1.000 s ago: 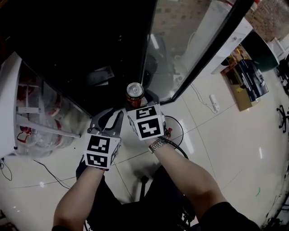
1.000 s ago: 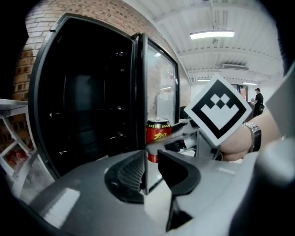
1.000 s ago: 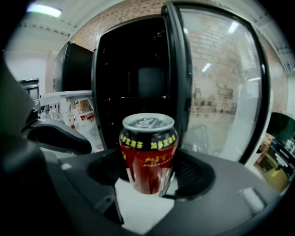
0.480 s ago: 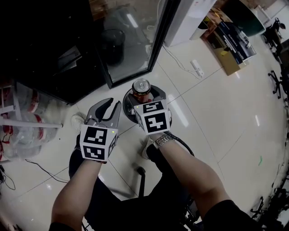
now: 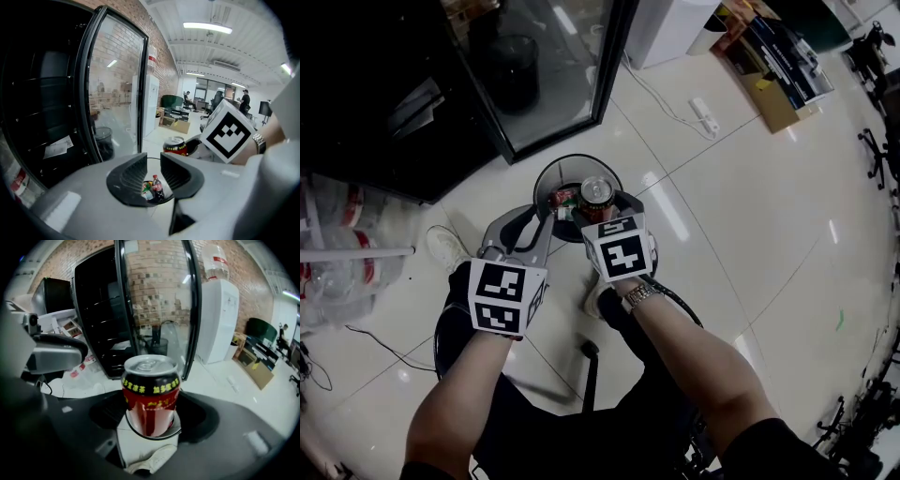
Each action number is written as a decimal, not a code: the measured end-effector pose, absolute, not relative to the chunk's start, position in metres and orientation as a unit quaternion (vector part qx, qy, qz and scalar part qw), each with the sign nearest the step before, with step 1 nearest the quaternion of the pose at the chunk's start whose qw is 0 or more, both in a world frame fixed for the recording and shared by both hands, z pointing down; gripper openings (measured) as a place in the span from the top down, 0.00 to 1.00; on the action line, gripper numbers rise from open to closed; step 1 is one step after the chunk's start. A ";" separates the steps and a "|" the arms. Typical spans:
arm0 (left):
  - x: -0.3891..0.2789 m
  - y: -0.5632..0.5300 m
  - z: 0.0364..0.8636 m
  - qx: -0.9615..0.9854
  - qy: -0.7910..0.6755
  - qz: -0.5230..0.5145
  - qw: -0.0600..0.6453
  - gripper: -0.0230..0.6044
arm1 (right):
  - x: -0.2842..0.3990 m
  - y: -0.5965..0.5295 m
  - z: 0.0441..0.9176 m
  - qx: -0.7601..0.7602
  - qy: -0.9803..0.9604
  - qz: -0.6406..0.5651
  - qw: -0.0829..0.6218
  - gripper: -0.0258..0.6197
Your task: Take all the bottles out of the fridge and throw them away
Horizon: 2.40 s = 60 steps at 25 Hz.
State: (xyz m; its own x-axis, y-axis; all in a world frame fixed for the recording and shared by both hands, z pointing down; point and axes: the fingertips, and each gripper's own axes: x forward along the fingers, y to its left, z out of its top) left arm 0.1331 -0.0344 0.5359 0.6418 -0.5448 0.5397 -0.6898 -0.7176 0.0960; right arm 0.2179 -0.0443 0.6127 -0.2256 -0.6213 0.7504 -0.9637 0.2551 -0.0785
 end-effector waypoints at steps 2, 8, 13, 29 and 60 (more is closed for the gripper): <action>0.133 -0.035 0.543 0.892 -0.344 0.251 0.152 0.82 | 0.213 -0.042 0.626 0.531 -0.730 0.299 0.310 0.46; 0.128 -0.039 0.556 0.888 -0.345 0.262 0.155 0.82 | 0.213 -0.058 0.636 0.534 -0.739 0.295 0.285 0.45; 0.122 -0.040 0.555 0.885 -0.349 0.264 0.157 0.82 | 0.219 -0.059 0.632 0.541 -0.734 0.296 0.285 0.47; 0.033 -0.054 0.407 0.876 -0.430 0.205 0.075 0.82 | 0.101 -0.089 0.428 0.503 -0.832 0.156 0.174 0.60; -0.104 -0.018 0.209 0.844 -0.533 0.066 -0.016 0.96 | -0.059 -0.062 0.193 0.421 -0.902 -0.038 0.082 0.96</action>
State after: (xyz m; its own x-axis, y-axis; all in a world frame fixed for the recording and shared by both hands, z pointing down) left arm -0.1038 -0.0181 0.2090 0.4238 -0.9009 0.0935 -0.8966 -0.4319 -0.0977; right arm -0.0589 -0.0617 0.1929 -0.6313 -0.7666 0.1170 -0.7542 0.6421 0.1376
